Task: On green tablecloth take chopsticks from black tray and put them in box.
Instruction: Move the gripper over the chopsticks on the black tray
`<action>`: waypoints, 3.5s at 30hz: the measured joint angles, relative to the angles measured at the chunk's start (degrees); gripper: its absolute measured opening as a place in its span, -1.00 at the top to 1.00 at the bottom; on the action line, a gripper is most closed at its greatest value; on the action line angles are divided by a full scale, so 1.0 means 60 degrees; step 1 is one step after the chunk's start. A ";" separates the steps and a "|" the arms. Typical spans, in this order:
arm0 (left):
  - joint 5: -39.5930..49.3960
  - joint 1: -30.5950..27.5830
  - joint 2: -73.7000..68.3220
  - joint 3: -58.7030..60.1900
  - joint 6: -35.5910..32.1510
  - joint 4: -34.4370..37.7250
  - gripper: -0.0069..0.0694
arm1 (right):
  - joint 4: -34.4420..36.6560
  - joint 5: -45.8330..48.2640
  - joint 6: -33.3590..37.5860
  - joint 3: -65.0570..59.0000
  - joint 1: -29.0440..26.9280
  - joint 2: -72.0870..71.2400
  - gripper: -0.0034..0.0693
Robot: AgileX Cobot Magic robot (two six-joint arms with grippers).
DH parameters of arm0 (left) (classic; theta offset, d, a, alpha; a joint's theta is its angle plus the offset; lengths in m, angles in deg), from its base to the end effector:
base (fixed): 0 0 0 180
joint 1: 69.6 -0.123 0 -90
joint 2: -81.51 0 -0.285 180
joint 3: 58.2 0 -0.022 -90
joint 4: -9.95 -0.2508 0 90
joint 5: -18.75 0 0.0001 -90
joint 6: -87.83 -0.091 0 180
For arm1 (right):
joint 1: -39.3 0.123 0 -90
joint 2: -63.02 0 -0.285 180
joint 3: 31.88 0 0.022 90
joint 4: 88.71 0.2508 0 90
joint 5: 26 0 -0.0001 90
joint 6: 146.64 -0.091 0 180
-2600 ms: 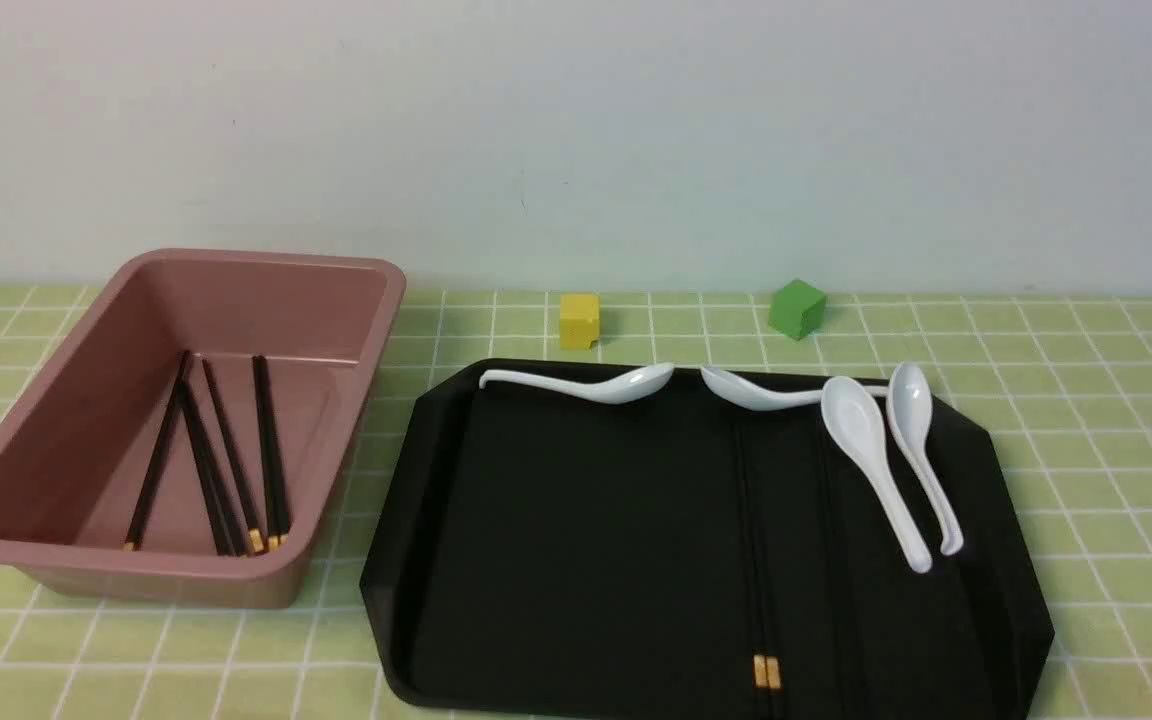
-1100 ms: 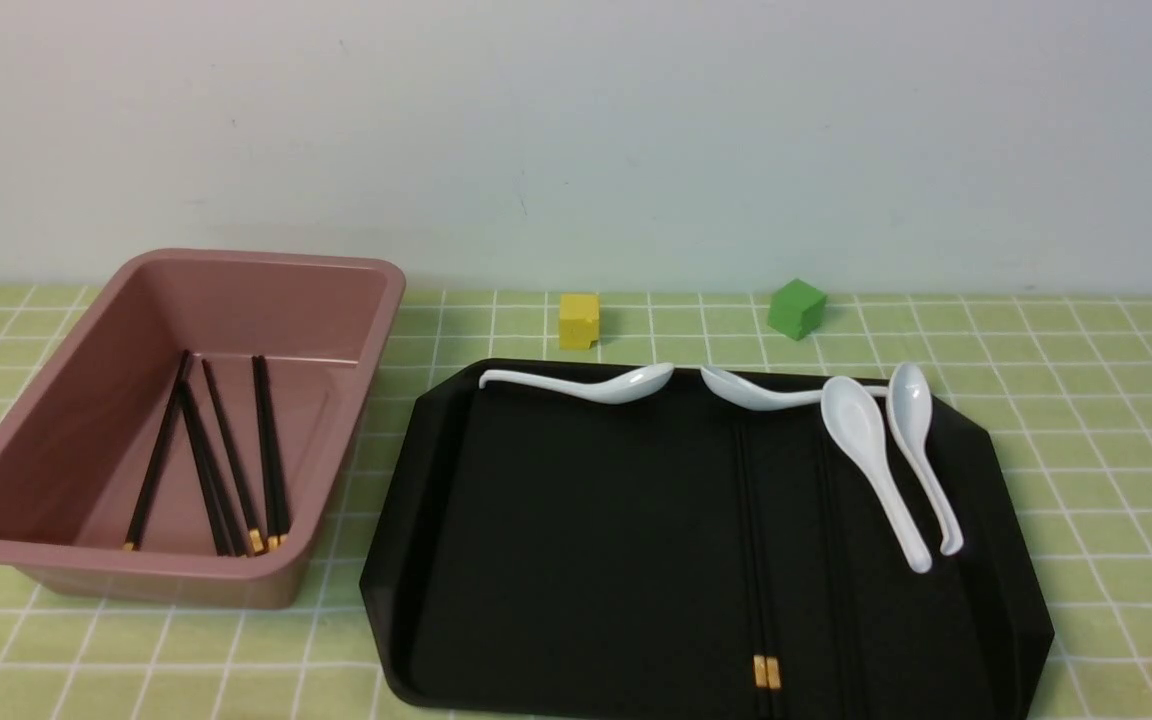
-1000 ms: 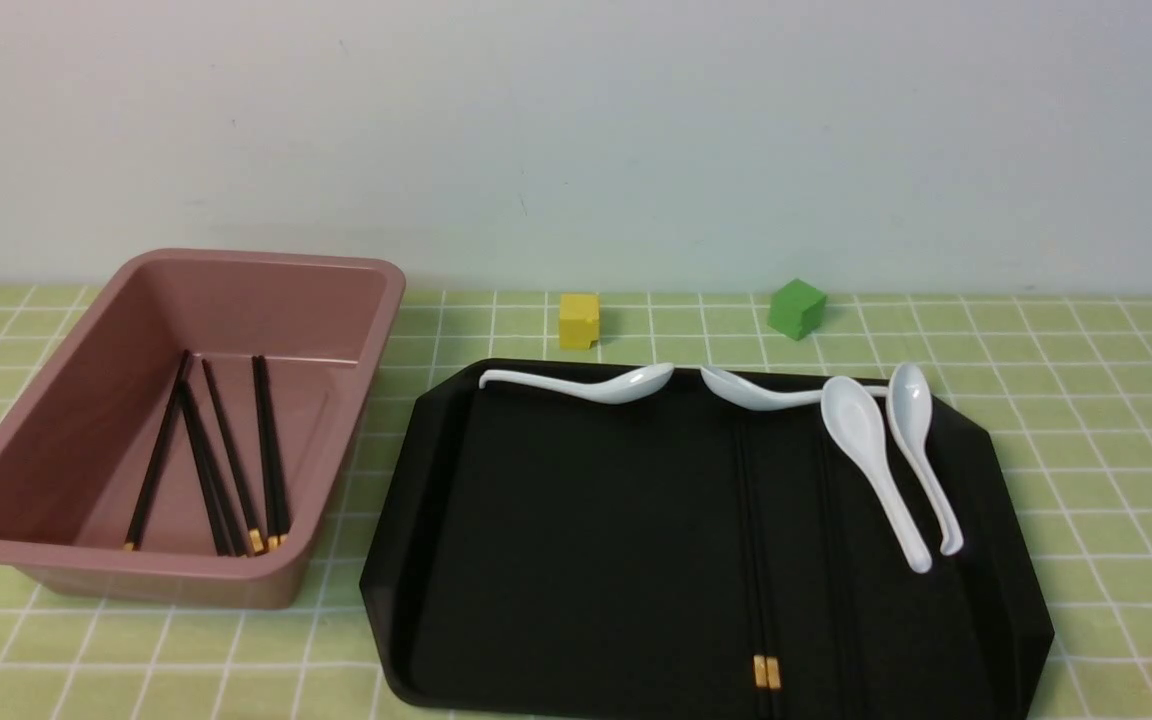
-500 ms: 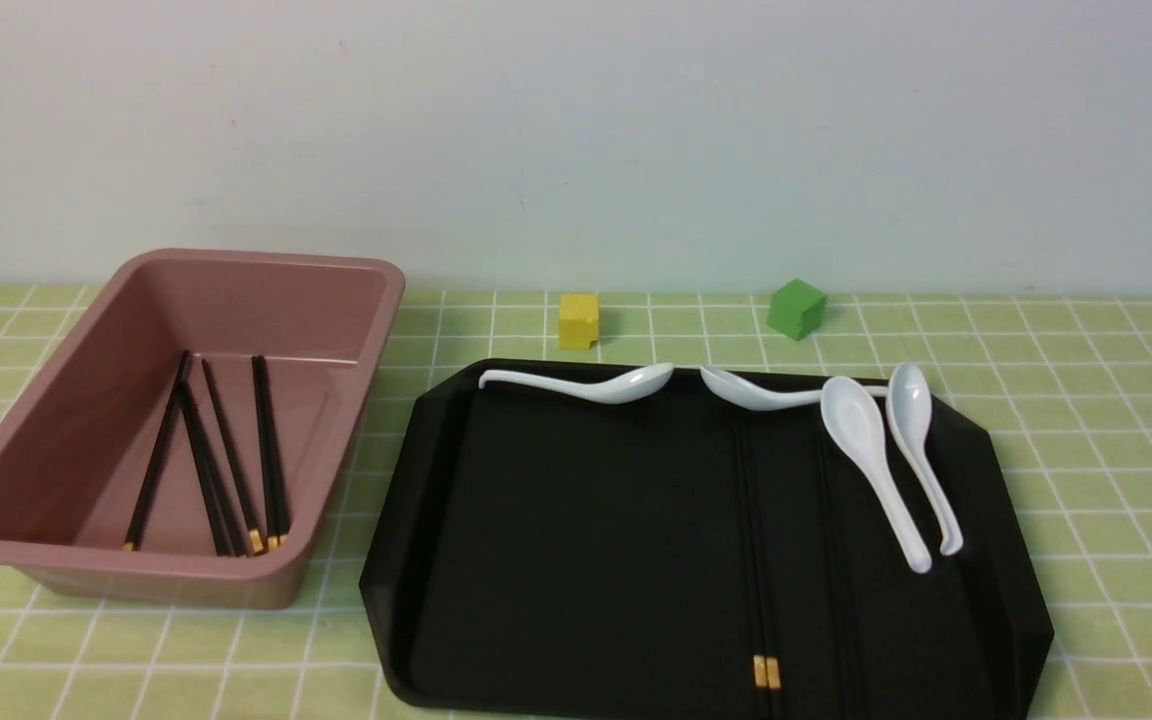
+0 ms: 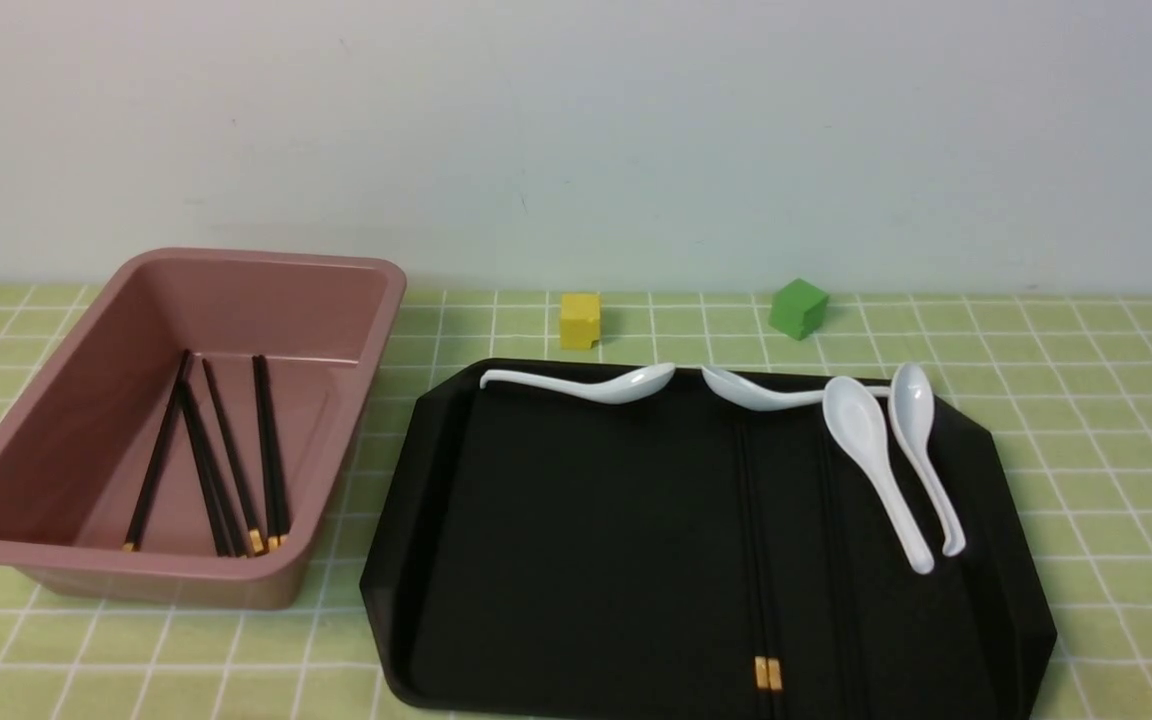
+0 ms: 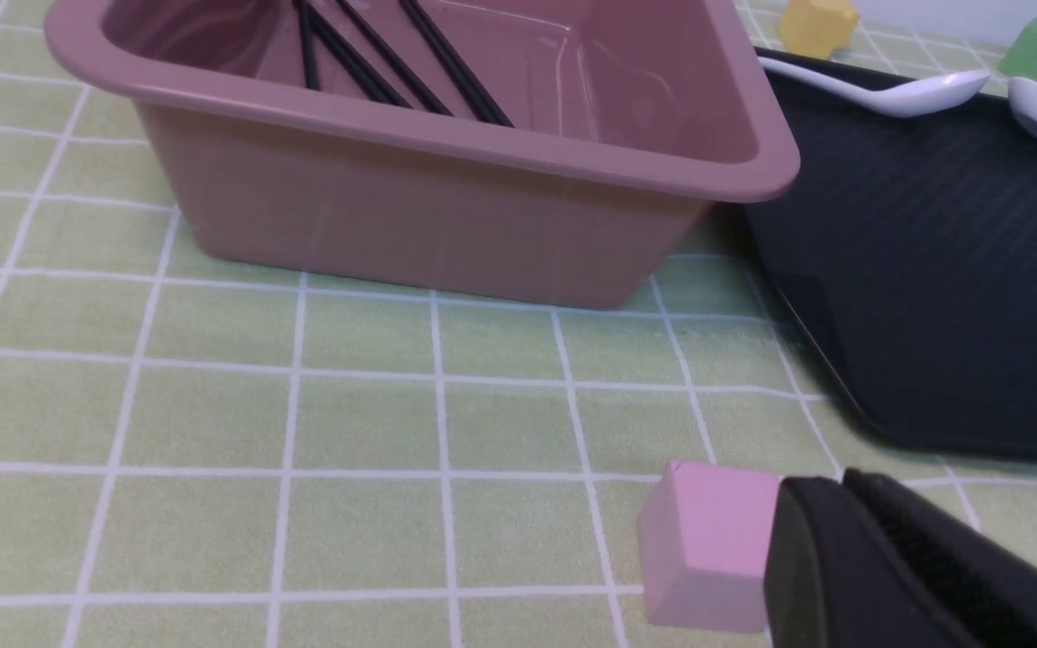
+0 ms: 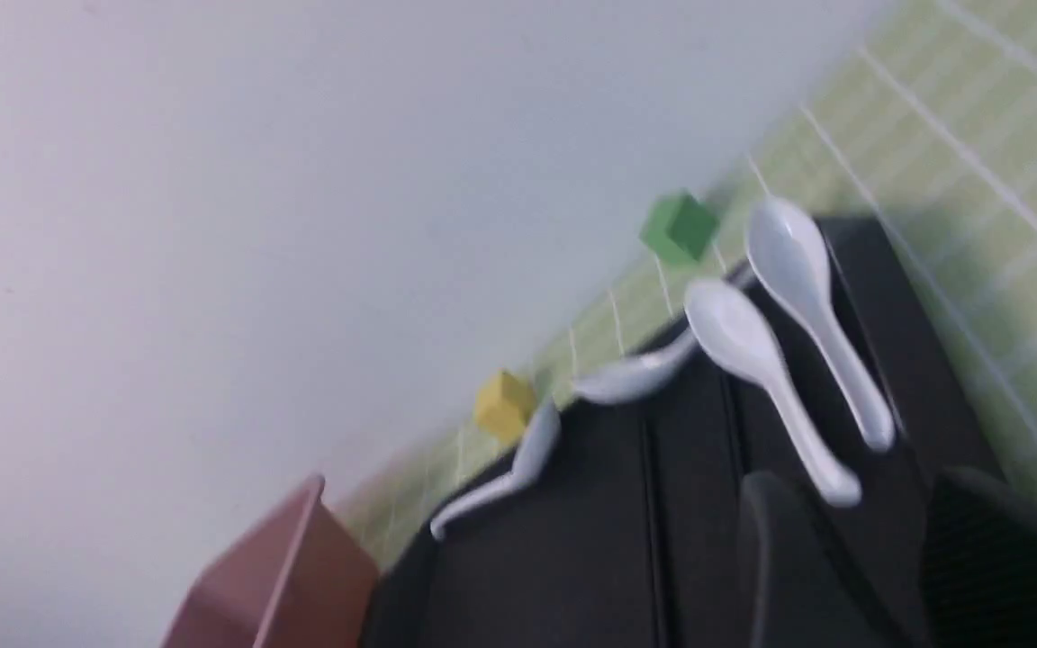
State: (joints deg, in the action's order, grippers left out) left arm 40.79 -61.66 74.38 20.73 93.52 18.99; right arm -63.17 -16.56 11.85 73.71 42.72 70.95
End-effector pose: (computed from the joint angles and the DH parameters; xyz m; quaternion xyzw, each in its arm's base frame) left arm 0.0511 -0.0126 0.1696 -0.0259 0.8077 -0.1358 0.5732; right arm 0.0536 0.0097 0.2161 0.2398 0.6709 0.3201 0.6244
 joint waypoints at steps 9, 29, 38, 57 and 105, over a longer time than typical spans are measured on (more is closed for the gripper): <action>0.0000 0.0000 0.0000 0.0000 0.0000 0.0000 0.74 | -0.1733 0.2053 0.1934 0.3554 0.0000 0.4087 0.45; 0.0000 0.0000 0.0000 0.0000 0.0000 0.0000 0.72 | -0.1407 0.5423 0.3197 0.8725 0.3032 1.5053 0.80; 0.0000 0.0000 0.0000 0.0000 0.0000 0.0000 0.70 | -0.2707 0.5014 0.1087 1.0871 0.4002 1.7041 0.39; 0.0000 0.0000 0.0000 0.0000 0.0000 0.0000 0.64 | -0.3222 0.4810 0.0521 1.1598 0.4029 1.8832 0.18; 0.0000 0.0000 0.0000 0.0000 -0.0009 0.0000 0.56 | -0.3114 0.7261 0.1983 1.2599 0.4029 1.9415 -0.08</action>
State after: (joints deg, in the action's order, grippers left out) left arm 40.79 -61.66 74.38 20.73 93.47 18.99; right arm -81.86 27.01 23.75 149.30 66.90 187.44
